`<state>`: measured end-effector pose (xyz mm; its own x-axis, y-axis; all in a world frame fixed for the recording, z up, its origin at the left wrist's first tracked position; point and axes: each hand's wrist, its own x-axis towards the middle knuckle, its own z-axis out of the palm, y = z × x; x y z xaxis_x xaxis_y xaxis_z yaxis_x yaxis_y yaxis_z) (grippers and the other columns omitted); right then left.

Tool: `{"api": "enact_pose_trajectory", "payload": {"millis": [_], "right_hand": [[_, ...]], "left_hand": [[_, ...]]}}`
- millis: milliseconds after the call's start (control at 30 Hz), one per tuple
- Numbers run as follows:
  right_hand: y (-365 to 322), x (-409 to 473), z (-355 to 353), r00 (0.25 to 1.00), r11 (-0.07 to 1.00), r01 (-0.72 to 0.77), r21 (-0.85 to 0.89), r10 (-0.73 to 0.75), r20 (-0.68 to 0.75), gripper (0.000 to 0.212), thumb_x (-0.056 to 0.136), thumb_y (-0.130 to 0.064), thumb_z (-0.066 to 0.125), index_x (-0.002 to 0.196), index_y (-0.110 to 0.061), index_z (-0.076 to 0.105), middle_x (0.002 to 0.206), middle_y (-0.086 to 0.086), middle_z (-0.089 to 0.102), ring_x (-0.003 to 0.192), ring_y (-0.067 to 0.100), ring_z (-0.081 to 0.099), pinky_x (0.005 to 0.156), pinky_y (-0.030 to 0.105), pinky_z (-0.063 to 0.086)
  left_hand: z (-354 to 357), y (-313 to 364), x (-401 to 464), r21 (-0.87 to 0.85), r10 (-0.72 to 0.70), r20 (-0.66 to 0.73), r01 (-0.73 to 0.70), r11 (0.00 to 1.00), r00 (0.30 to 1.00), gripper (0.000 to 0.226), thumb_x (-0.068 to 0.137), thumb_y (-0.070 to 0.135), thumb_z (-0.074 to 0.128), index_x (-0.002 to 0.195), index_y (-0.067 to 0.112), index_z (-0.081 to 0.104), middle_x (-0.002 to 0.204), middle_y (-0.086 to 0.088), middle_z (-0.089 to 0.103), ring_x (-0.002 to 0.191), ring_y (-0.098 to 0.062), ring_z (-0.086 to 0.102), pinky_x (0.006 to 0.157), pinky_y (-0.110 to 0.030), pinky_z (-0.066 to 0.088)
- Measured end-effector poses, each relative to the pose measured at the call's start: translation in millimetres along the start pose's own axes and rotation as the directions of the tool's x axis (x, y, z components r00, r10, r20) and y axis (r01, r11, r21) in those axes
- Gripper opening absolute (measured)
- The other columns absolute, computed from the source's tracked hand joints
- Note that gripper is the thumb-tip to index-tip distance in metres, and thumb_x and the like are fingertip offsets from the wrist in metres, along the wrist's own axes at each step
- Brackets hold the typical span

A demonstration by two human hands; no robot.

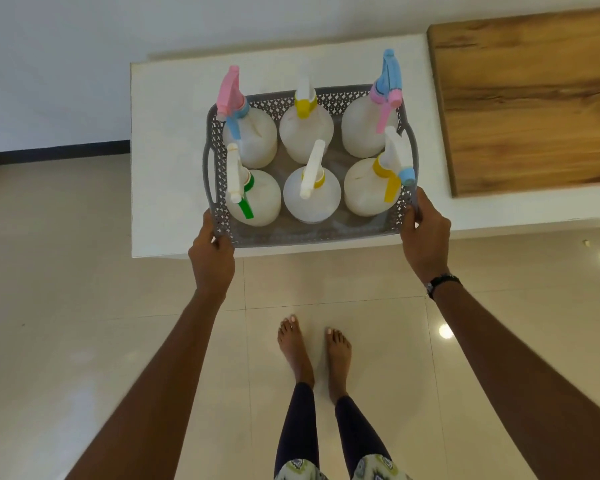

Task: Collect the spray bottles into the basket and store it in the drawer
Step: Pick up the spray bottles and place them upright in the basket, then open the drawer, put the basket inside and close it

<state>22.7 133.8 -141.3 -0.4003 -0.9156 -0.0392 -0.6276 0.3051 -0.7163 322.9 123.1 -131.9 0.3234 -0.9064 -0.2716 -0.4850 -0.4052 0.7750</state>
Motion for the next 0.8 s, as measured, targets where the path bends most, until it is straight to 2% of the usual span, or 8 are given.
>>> {"api": "enact_pose_trajectory", "payload": {"millis": [100, 167, 300, 400, 533, 600, 700, 800], "right_hand": [[-0.8, -4.8, 0.8, 0.999, 0.995, -0.046, 0.085, 0.045, 0.018, 0.023, 0.099, -0.005, 0.04, 0.11, 0.004, 0.057, 0.079, 0.002, 0.054, 0.06, 0.008, 0.044, 0.059, 0.018, 0.037], [-4.8, -17.8, 4.1, 0.989, 0.967, -0.142, 0.213, 0.147, -0.009, 0.027, 0.103, -0.015, 0.035, 0.115, -0.003, 0.057, 0.09, 0.001, 0.058, 0.071, 0.008, 0.052, 0.066, 0.012, 0.043], [-6.8, -73.2, 21.0, 0.93, 0.877, -0.322, 0.356, 0.364, -0.055, 0.03, 0.104, -0.019, 0.034, 0.119, -0.005, 0.055, 0.107, 0.004, 0.059, 0.099, 0.018, 0.057, 0.087, 0.039, 0.054], [-6.9, -116.4, 44.1, 0.92, 0.884, -0.393, 0.253, 0.377, 0.112, 0.025, 0.101, -0.01, 0.04, 0.116, 0.0, 0.058, 0.115, 0.014, 0.062, 0.106, 0.03, 0.06, 0.094, 0.05, 0.051], [-37.5, -142.4, 80.4, 0.927, 0.986, -0.142, 0.083, 0.103, 0.36, 0.022, 0.098, -0.007, 0.046, 0.114, -0.007, 0.061, 0.117, 0.007, 0.063, 0.109, 0.021, 0.059, 0.094, 0.031, 0.05], [-59.7, -141.2, 103.0, 0.898, 0.997, 0.068, 0.037, -0.078, 0.433, 0.024, 0.096, -0.003, 0.048, 0.114, -0.008, 0.062, 0.116, 0.005, 0.063, 0.11, 0.018, 0.058, 0.097, 0.027, 0.047], [-91.5, -134.4, 143.6, 0.824, 0.93, 0.364, -0.045, -0.299, 0.482, 0.029, 0.089, 0.002, 0.051, 0.114, -0.007, 0.063, 0.118, 0.007, 0.063, 0.115, 0.021, 0.055, 0.101, 0.028, 0.045], [-116.5, -131.8, 177.7, 0.74, 0.837, 0.539, -0.098, -0.416, 0.528, 0.039, 0.087, 0.003, 0.05, 0.124, -0.005, 0.058, 0.134, 0.009, 0.056, 0.13, 0.023, 0.048, 0.109, 0.033, 0.041]], "left_hand": [[-2.1, 2.3, -0.8, -0.044, -0.018, 0.028, 0.019, 0.999, 0.999, 0.037, 0.099, 0.012, 0.043, 0.136, 0.012, 0.044, 0.099, -0.003, 0.061, 0.086, -0.017, 0.056, 0.081, -0.04, 0.056], [-4.3, 3.4, -4.8, -0.134, -0.055, 0.054, 0.062, 0.989, 0.997, 0.038, 0.099, 0.014, 0.042, 0.137, 0.013, 0.044, 0.113, -0.005, 0.061, 0.098, -0.016, 0.057, 0.085, -0.036, 0.053], [-14.9, -14.6, -24.1, -0.224, -0.156, -0.051, 0.141, 0.964, 0.986, 0.035, 0.1, 0.019, 0.04, 0.133, 0.008, 0.046, 0.133, -0.011, 0.054, 0.114, -0.02, 0.055, 0.086, -0.033, 0.054], [-31.1, -46.3, -35.7, -0.293, -0.288, -0.098, 0.249, 0.923, 0.953, 0.028, 0.098, 0.013, 0.044, 0.123, 0.006, 0.052, 0.127, -0.015, 0.056, 0.103, -0.018, 0.056, 0.083, -0.034, 0.054], [-60.1, -89.0, -30.7, -0.311, -0.446, -0.126, 0.392, 0.866, 0.886, 0.03, 0.095, 0.009, 0.046, 0.124, 0.006, 0.051, 0.131, -0.014, 0.053, 0.098, -0.017, 0.054, 0.089, -0.036, 0.053], [-74.2, -103.8, -16.7, -0.292, -0.453, -0.133, 0.401, 0.868, 0.882, 0.037, 0.094, 0.009, 0.046, 0.131, 0.007, 0.047, 0.138, -0.01, 0.048, 0.108, -0.02, 0.054, 0.095, -0.038, 0.05], [-94.5, -118.7, 11.8, -0.259, -0.397, -0.129, 0.355, 0.898, 0.909, 0.046, 0.094, 0.008, 0.046, 0.139, 0.011, 0.039, 0.145, -0.004, 0.042, 0.125, -0.025, 0.049, 0.107, -0.045, 0.043], [-111.1, -125.0, 40.5, -0.207, -0.334, -0.074, 0.313, 0.927, 0.94, 0.046, 0.091, 0.007, 0.044, 0.136, 0.018, 0.044, 0.138, 0.002, 0.049, 0.122, -0.021, 0.052, 0.106, -0.043, 0.043]]}}
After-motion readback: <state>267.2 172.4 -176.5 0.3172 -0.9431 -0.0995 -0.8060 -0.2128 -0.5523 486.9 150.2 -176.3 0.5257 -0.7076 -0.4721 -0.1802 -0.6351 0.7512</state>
